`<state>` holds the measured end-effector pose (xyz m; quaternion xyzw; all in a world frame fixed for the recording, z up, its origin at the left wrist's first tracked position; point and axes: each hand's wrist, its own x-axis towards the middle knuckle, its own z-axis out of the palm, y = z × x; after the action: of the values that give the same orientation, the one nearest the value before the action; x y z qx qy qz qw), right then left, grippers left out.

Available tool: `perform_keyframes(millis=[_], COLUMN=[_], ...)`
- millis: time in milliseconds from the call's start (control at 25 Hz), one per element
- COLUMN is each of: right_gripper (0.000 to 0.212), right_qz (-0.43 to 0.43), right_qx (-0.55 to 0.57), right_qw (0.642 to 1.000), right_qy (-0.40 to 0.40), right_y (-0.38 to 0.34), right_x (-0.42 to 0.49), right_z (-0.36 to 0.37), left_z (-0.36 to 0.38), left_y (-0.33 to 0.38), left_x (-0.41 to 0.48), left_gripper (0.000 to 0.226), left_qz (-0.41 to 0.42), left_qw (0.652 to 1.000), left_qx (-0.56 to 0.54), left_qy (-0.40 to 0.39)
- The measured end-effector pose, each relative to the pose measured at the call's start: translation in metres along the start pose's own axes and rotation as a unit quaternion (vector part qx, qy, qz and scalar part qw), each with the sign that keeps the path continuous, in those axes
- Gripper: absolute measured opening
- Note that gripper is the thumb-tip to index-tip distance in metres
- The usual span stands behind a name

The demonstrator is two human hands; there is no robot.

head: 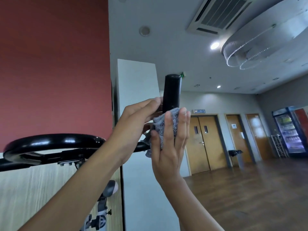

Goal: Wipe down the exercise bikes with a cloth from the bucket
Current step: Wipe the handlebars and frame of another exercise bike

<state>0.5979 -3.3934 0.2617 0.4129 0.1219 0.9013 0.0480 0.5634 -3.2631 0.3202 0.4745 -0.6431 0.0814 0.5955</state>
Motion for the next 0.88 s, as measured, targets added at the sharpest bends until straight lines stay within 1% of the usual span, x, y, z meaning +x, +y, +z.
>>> perform_keyframes(millis=[40, 80, 120, 160, 200, 240, 280, 320, 360, 400, 440, 480, 600, 640, 680, 760, 800, 840, 880], right_gripper=[0.059, 0.059, 0.059, 0.061, 0.062, 0.064, 0.065, 0.066, 0.067, 0.068, 0.070, 0.072, 0.077, 0.079, 0.080, 0.080, 0.080, 0.080, 0.079], right_qz=[0.002, 0.001, -0.004, -0.007, -0.004, 0.001, 0.007, 0.010, 0.011, 0.014, 0.020, 0.027, 0.050, 0.059, 0.070, 0.094, 0.110, 0.130, 0.152], right_qx=[0.006, 0.010, 0.013, 0.016, 0.020, 0.027, 0.036, 0.045, 0.052, 0.057, 0.061, 0.065, 0.084, 0.089, 0.093, 0.098, 0.102, 0.104, 0.106], right_qw=[1.000, 1.000, 0.999, 0.999, 0.999, 0.999, 0.998, 0.998, 0.997, 0.997, 0.996, 0.996, 0.994, 0.993, 0.992, 0.989, 0.987, 0.984, 0.980], right_qy=[0.007, 0.017, 0.029, 0.039, 0.043, 0.044, 0.045, 0.049, 0.053, 0.057, 0.057, 0.057, 0.059, 0.056, 0.053, 0.058, 0.063, 0.067, 0.070], right_y=[0.000, 0.002, 0.005, 0.009, 0.011, 0.013, 0.014, 0.016, 0.017, 0.018, 0.020, 0.020, 0.022, 0.021, 0.020, 0.015, 0.012, 0.009, 0.005], right_x=[-0.002, -0.005, -0.008, -0.011, -0.017, -0.022, -0.028, -0.033, -0.037, -0.041, -0.044, -0.048, -0.061, -0.064, -0.066, -0.071, -0.074, -0.077, -0.080], right_z=[0.001, 0.004, 0.008, 0.013, 0.018, 0.021, 0.025, 0.028, 0.032, 0.035, 0.037, 0.040, 0.046, 0.048, 0.050, 0.055, 0.058, 0.062, 0.065], left_z=[-0.004, -0.011, -0.020, -0.029, -0.037, -0.043, -0.046, -0.047, -0.049, -0.050, -0.050, -0.050, -0.058, -0.065, -0.074, -0.092, -0.098, -0.102, -0.104], left_y=[-0.014, -0.033, -0.054, -0.076, -0.098, -0.118, -0.133, -0.144, -0.150, -0.153, -0.153, -0.153, -0.151, -0.150, -0.150, -0.152, -0.154, -0.156, -0.155], left_x=[-0.004, -0.008, -0.013, -0.019, -0.024, -0.028, -0.031, -0.033, -0.034, -0.034, -0.034, -0.037, -0.063, -0.075, -0.086, -0.098, -0.099, -0.097, -0.095], left_gripper=[0.027, 0.027, 0.030, 0.036, 0.042, 0.050, 0.058, 0.064, 0.068, 0.070, 0.069, 0.066, 0.047, 0.038, 0.033, 0.038, 0.044, 0.050, 0.054], left_qz=[0.036, 0.085, 0.132, 0.169, 0.184, 0.179, 0.161, 0.143, 0.128, 0.120, 0.125, 0.142, 0.214, 0.231, 0.229, 0.201, 0.190, 0.184, 0.182], left_qw=[0.996, 0.975, 0.927, 0.865, 0.806, 0.756, 0.713, 0.680, 0.658, 0.645, 0.639, 0.640, 0.672, 0.667, 0.653, 0.610, 0.591, 0.579, 0.575], left_qx=[0.068, 0.190, 0.328, 0.451, 0.545, 0.618, 0.674, 0.713, 0.737, 0.750, 0.753, 0.748, 0.699, 0.694, 0.699, 0.729, 0.746, 0.759, 0.765], left_qy=[0.033, 0.079, 0.122, 0.142, 0.137, 0.121, 0.104, 0.095, 0.089, 0.089, 0.094, 0.099, 0.115, 0.143, 0.179, 0.236, 0.241, 0.234, 0.226])
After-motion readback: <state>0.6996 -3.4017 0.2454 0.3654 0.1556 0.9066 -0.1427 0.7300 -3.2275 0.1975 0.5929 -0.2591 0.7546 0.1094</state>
